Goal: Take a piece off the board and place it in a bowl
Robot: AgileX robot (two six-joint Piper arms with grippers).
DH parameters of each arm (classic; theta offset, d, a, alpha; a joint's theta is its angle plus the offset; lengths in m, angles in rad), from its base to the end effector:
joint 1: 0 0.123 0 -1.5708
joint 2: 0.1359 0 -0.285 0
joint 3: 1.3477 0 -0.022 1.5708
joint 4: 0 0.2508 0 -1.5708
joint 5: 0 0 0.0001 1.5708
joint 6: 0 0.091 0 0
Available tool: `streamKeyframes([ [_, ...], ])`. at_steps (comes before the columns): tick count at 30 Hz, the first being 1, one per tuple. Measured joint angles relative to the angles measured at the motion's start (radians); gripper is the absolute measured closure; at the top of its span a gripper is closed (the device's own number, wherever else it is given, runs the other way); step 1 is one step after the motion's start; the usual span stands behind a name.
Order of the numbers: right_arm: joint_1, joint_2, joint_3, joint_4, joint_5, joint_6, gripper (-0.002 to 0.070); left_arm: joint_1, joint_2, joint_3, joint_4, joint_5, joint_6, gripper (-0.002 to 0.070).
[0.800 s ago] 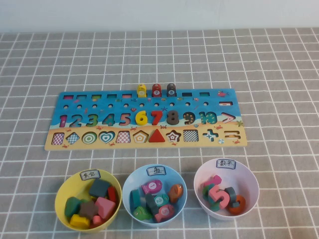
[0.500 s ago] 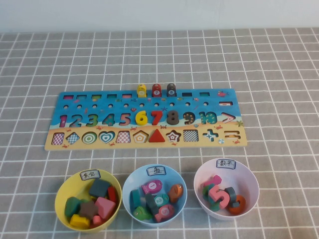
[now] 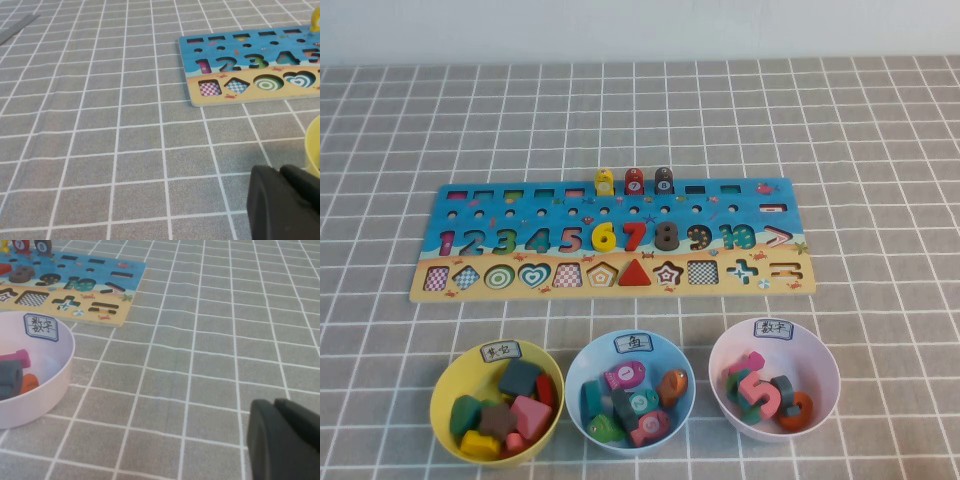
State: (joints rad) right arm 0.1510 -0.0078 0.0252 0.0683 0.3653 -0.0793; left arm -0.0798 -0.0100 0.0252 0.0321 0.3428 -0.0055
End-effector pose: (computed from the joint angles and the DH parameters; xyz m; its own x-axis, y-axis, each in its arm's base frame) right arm 0.0521 0.0102 0.1723 -0.2844 -0.0590 -0.9569 -0.1779 0.9840 -0.0077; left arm 0.0534 -0.0033 0.1743 -0.2647 0.0460 -0.9632 0.0759 0.9968 0.0267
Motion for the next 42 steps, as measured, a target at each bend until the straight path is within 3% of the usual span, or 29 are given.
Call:
streamKeyframes([
  [14, 0.0, 0.0, 0.0, 0.0, 0.0, 0.0, 0.0694, 0.0, 0.0, 0.0, -0.01, -0.004, 0.0, 0.0675],
  [26, 0.0, 0.0, 0.0, 0.0, 0.0, 0.0, 0.0694, 0.0, 0.0, 0.0, -0.346, -0.245, -0.048, 0.0675],
  [31, 0.0, 0.0, 0.0, 0.0, 0.0, 0.0, 0.0694, 0.0, 0.0, 0.0, -0.361, -0.292, -0.05, 0.0675],
  [36, 0.0, 0.0, 0.0, 0.0, 0.0, 0.0, 0.0694, 0.0, 0.0, -0.009, -0.381, -0.271, -0.05, 0.0675],
  [42, 0.0, 0.0, 0.0, 0.0, 0.0, 0.0, 0.0694, 0.0, 0.141, -0.212, -0.391, -0.072, -0.05, 0.0675],
])
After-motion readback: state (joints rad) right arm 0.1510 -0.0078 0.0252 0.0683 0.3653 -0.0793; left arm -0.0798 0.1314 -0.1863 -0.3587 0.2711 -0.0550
